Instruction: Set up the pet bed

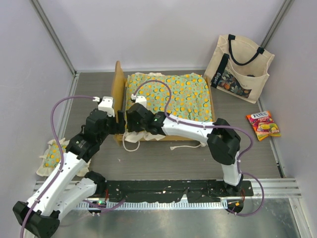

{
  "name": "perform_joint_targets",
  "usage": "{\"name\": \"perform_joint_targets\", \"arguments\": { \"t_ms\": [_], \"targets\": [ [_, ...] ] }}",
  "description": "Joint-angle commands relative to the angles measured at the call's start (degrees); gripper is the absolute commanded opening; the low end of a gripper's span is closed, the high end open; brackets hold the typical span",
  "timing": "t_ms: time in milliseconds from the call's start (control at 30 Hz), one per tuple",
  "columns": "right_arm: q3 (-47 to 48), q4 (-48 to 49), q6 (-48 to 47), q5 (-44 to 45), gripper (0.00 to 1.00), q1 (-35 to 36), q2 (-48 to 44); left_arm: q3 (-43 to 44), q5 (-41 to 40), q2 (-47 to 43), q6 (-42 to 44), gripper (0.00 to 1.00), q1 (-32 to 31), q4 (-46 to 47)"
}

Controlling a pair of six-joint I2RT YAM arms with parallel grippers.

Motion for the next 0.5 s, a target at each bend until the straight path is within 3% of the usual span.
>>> {"name": "perform_joint_targets", "arguments": {
  "t_ms": [0,267,367,467],
  "targets": [
    [-7.1,5.3,-7.3,-5.0,0.59,0.4,-12.3,-1.9,0.0,0.6,-1.4,0.73,1.8,1.9],
    [-23.3,9.4,-6.0,-11.2,0.60,0.8,-29.1,-4.1,3.7,0.8,-3.1,0.64,5.4,2.3],
    [-28.3,9.2,-5.3,-12.7,0.55,1.5,-31.8,-4.1,4.4,0.3,-3.1,0.64,5.5,2.6],
    [-33.1,10.5,-3.6,-14.5,0.42,2.0,-33.1,-4.7,5.0,0.0,-3.1,0.58,5.6,3.7]
  ]
}}
